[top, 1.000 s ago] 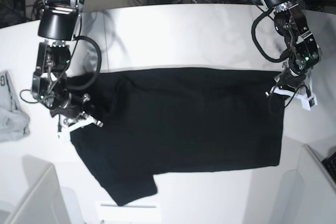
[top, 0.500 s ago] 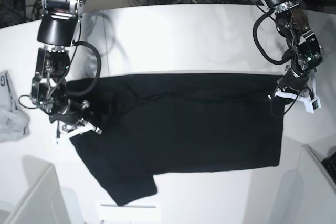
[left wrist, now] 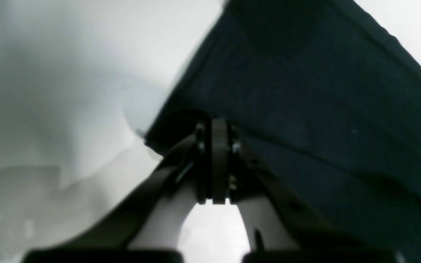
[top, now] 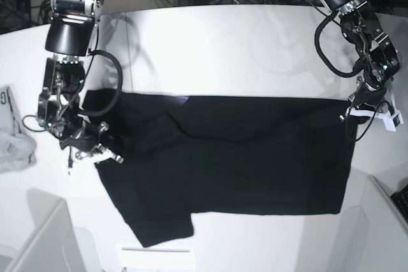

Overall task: Fold the T-shirt properly
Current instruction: 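Lift the shoulders and drag the shirt toward the robot with both grippers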

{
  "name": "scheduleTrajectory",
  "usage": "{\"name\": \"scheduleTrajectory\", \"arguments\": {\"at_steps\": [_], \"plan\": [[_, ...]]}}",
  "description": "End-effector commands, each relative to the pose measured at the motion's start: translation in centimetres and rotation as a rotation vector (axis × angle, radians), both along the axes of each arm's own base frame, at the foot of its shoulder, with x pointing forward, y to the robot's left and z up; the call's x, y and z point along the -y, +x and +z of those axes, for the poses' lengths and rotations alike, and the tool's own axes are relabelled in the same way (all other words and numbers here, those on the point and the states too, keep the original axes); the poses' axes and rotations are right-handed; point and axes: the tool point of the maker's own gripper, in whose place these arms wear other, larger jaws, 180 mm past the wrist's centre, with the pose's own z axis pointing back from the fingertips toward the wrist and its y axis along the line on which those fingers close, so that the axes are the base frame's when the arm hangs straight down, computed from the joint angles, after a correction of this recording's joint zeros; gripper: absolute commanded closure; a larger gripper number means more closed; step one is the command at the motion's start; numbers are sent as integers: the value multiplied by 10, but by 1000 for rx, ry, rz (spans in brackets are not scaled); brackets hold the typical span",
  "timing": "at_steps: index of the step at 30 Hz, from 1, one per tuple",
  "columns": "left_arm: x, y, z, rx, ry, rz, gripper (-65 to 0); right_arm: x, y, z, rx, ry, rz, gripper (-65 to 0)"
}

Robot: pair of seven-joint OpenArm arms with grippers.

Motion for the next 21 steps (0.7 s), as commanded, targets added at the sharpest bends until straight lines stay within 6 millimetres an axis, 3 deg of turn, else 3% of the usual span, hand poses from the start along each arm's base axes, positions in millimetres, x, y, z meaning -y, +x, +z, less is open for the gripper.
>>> {"name": "scheduleTrajectory", "arguments": {"at_steps": [1, 8, 18, 21], "plan": [[-7, 8, 13, 40, 26, 1, 0, 4, 12, 18, 60, 0, -9, 0], [-9, 14, -1, 16, -14, 13, 0, -1, 12, 16, 56, 13, -7, 0], [1, 29, 4, 32, -18, -20, -3, -10, 11, 14, 48, 32, 0, 0], [-4, 30, 8, 38, -3, -17, -168, -5, 10, 13, 44, 21, 0, -14]]}}
